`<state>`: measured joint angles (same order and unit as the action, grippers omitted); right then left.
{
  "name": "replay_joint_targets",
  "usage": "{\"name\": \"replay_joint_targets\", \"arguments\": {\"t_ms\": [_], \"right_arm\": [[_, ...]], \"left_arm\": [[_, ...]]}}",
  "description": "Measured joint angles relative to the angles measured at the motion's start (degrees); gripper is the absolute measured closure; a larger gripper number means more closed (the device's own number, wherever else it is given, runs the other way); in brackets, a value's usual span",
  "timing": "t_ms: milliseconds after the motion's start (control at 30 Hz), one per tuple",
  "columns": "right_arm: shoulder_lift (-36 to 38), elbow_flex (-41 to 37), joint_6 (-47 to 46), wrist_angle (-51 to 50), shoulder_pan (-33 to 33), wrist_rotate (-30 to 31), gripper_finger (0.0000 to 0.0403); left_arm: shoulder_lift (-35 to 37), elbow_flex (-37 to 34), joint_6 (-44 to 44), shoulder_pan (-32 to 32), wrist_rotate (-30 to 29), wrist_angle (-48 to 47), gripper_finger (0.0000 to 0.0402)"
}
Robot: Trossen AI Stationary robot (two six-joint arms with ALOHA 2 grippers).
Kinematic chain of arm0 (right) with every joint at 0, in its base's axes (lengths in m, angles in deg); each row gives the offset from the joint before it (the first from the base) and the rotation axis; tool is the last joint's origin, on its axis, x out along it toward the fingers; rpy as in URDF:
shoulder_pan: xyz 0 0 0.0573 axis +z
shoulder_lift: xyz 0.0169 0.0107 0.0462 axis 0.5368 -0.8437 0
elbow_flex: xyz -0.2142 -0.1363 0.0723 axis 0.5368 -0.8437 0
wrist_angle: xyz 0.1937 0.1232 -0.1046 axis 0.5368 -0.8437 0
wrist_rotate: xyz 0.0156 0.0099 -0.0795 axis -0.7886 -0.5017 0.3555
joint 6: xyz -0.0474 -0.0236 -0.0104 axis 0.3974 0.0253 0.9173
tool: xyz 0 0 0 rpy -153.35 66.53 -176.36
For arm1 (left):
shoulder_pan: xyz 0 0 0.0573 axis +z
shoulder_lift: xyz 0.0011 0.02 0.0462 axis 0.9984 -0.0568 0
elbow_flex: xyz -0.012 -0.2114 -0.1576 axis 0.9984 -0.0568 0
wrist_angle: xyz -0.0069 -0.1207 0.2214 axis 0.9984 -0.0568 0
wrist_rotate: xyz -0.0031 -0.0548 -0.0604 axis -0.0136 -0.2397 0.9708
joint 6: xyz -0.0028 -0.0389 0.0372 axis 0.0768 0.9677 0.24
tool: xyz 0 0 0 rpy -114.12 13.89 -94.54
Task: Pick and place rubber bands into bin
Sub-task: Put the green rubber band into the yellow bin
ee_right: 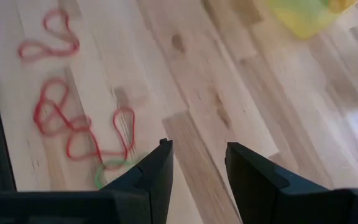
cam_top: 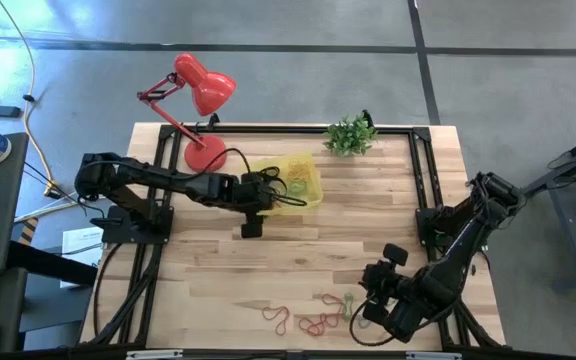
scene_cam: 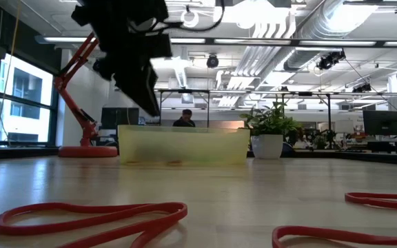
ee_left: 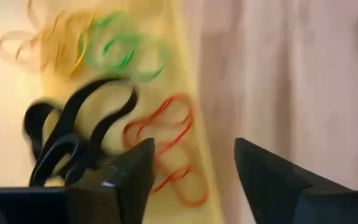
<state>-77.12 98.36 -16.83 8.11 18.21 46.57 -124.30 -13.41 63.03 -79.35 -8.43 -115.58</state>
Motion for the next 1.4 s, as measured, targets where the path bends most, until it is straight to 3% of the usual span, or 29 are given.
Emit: {"name": "replay_joint_targets", "arguments": {"t_ms": [233,467,667,1100,1267,1400], "right_arm": [[-6.26,0.0,3.72,1.48,0.02,-3.47,0.0265],[-12.62,0.0,3.88,10.8,-0.07,-4.41,0.0265],[-16.45,0.0,1.97,14.54,-0.07,-6.39,0.0265],[-18.83,-0.37,-1.26,10.96,-2.83,-11.04,0.0265],[-18.85,-5.55,3.95,21.71,-4.91,-19.02,0.0265],[-18.52,-6.54,4.13,23.77,-5.29,-19.64,0.0265]], "left_arm": [[0.0,8.62,-3.07,-8.91,-0.56,0.53,0.0152],[0.04,14.57,-5.75,-19.66,-7.18,-0.38,0.0169],[0.04,15.37,-5.62,-25.02,-7.64,-0.43,0.0183],[0.04,15.37,-8.97,-27.65,-7.93,-0.61,0.0188],[0.04,15.37,-10.14,-27.64,-7.95,-0.73,0.0188],[0.04,15.37,-10.12,-27.66,-7.93,-2.15,0.019]]}}
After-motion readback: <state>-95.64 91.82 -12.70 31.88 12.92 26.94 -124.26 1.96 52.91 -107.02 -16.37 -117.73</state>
